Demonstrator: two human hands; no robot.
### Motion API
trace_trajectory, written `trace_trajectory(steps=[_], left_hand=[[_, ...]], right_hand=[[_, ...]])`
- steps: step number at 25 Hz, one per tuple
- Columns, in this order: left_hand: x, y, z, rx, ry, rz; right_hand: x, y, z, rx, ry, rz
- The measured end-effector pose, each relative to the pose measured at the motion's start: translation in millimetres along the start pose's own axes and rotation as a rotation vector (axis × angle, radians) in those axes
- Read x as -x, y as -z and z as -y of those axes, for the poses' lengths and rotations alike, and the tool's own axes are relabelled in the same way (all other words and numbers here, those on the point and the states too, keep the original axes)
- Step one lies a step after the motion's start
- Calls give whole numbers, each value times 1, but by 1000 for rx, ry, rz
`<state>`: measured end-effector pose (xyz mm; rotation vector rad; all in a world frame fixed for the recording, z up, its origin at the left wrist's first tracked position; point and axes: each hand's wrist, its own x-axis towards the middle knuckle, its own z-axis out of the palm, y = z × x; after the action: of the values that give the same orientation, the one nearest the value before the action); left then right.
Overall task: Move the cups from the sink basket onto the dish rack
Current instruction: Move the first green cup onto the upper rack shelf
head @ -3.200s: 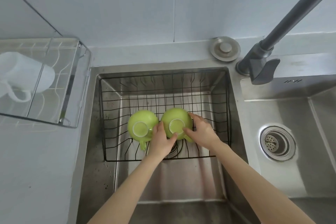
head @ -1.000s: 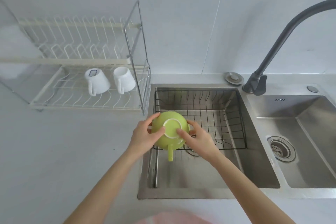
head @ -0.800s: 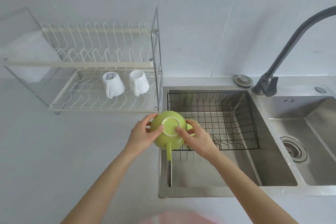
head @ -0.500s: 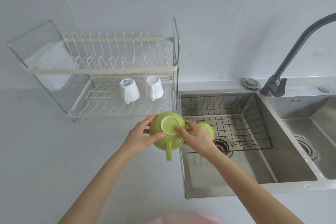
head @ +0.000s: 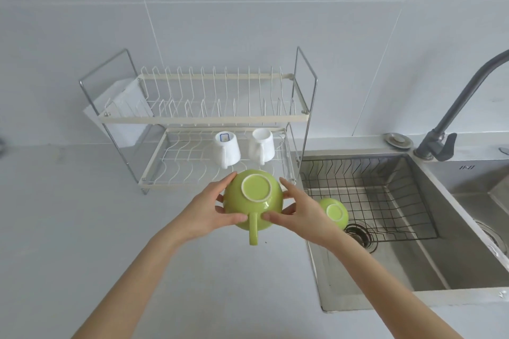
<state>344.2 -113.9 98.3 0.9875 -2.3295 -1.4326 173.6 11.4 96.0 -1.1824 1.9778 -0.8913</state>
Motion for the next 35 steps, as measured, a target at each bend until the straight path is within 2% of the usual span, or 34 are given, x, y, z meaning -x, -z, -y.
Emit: trace_trajectory(steps=[13, 22, 25, 30, 35], left_hand=[[5, 53, -41, -5, -186, -133], [-35, 113, -120, -96, -305, -151], [-63, 131, -140, -133, -317, -141], [-109, 144, -154, -194, -295, -138], [-152, 141, -147, -194, -259, -118]], right_hand=[[-11, 24, 57, 67, 264, -101], [-40, 85, 127, 161, 358, -245], [-63, 106, 148, 163, 339, -251], [-101, 127, 165, 92, 268, -132], [-138, 135, 166, 204, 157, -125]])
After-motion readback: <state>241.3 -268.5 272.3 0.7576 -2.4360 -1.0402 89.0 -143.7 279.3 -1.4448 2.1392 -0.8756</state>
